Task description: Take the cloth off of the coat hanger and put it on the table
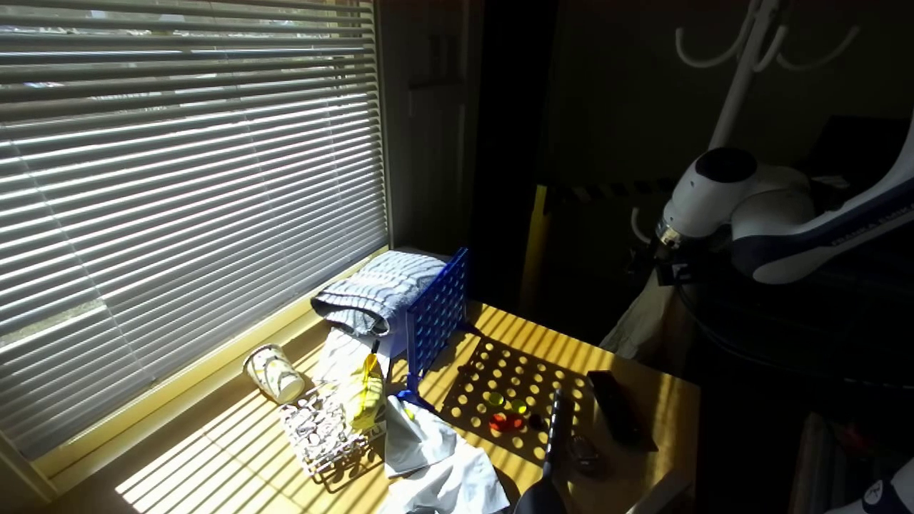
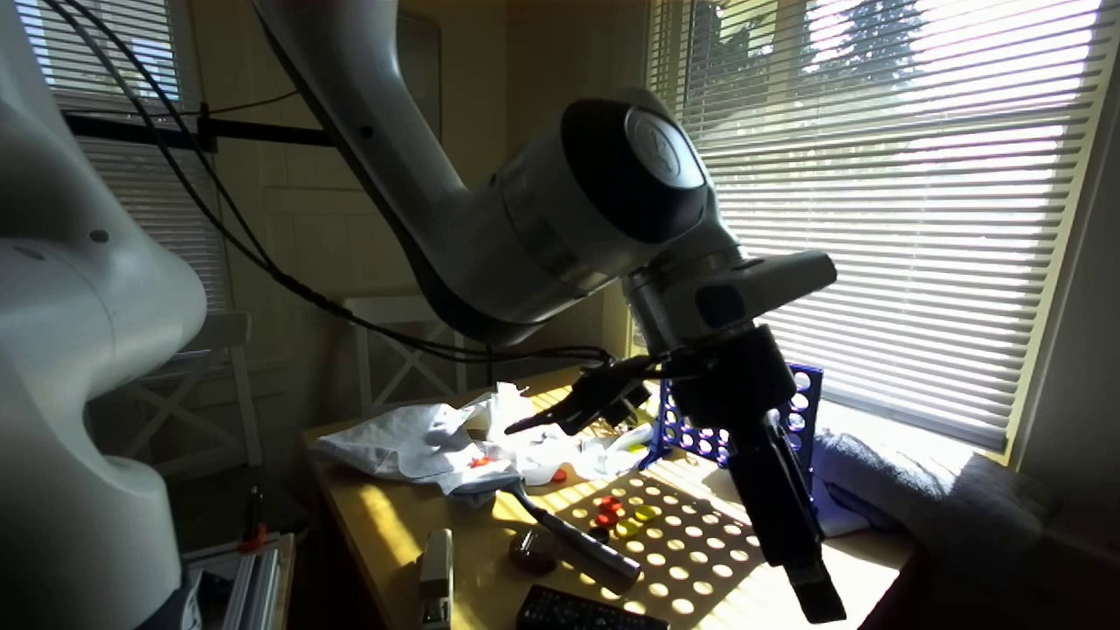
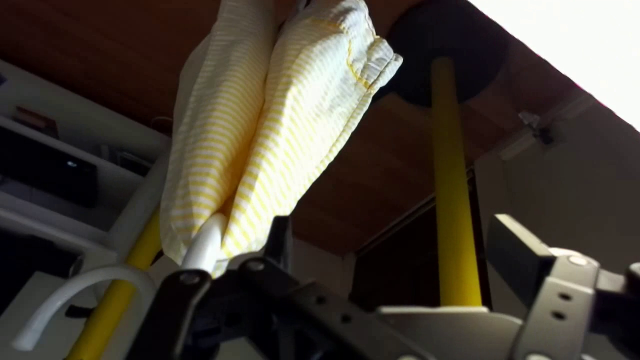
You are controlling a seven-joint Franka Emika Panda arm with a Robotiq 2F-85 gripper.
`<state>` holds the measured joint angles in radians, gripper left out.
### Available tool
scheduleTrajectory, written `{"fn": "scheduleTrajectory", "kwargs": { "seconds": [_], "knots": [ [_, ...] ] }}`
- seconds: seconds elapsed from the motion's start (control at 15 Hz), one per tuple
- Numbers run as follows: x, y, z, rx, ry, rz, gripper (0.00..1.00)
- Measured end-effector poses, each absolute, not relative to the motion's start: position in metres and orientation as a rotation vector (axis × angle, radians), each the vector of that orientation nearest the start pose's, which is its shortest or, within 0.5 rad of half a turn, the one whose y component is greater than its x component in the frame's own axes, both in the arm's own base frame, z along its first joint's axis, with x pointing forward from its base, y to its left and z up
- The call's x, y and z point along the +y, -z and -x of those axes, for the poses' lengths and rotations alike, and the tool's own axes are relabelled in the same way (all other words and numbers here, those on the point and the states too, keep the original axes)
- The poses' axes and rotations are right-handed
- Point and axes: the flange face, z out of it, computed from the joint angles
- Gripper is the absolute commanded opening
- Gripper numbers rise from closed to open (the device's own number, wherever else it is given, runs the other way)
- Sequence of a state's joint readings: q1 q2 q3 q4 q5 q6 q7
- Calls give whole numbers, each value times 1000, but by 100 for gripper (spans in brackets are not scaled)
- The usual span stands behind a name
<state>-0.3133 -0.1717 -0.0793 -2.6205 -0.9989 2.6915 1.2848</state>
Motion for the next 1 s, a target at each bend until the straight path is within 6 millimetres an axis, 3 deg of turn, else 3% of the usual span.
{"fn": "scheduleTrajectory", "kwargs": {
  "seconds": [0.33,0.67,1.0],
  "knots": [
    [-162,-312,-395,1463,765,3007,100],
    [-185,-306,-380,1413,844,2983,100],
    [-192,-294,-377,1326,873,3004,100]
  ]
}}
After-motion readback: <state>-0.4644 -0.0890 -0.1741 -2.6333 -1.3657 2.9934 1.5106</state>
